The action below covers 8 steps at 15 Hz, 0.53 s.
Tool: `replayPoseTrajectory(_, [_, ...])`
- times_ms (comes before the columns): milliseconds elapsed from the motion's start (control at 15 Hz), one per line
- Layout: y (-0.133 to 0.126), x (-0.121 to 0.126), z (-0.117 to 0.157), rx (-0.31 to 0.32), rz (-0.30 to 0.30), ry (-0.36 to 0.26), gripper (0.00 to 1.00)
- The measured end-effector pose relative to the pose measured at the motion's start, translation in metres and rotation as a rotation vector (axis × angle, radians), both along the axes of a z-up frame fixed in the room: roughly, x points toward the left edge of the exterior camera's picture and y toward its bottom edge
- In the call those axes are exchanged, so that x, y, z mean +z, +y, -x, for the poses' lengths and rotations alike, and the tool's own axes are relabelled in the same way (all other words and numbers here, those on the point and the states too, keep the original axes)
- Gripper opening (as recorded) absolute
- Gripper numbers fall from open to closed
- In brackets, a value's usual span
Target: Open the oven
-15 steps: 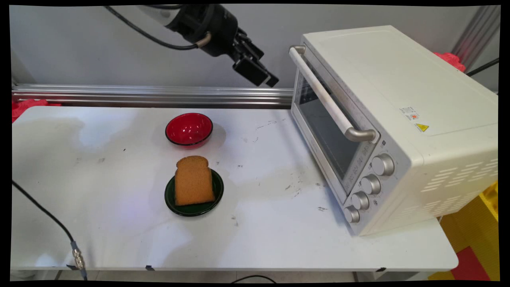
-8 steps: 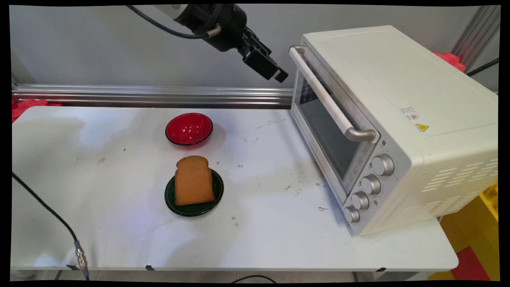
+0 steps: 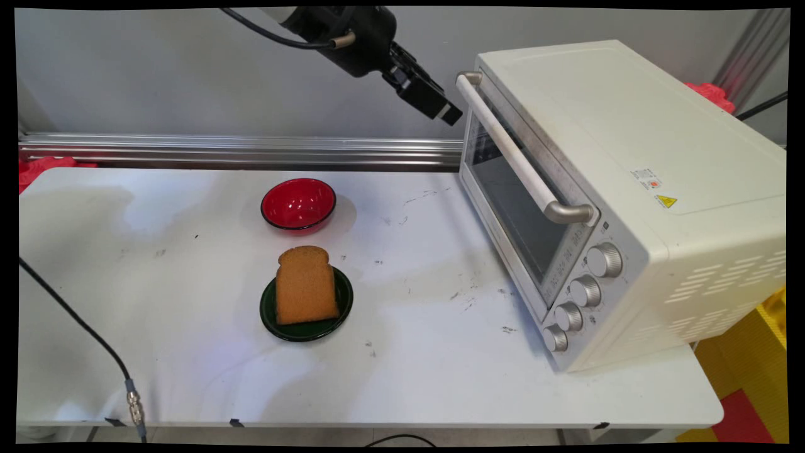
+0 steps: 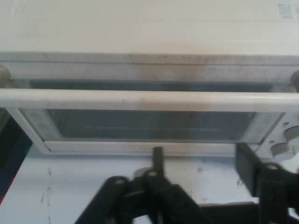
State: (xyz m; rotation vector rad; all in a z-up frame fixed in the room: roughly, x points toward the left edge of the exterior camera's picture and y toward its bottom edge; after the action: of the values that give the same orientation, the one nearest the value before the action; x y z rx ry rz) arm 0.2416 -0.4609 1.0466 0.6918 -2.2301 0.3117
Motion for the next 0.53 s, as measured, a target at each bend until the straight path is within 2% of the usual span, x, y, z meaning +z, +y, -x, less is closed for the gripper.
replayPoseTrajectory(533, [-0.0098,-0.0008,-0.004,0.009,0.004,-0.009,0.0])
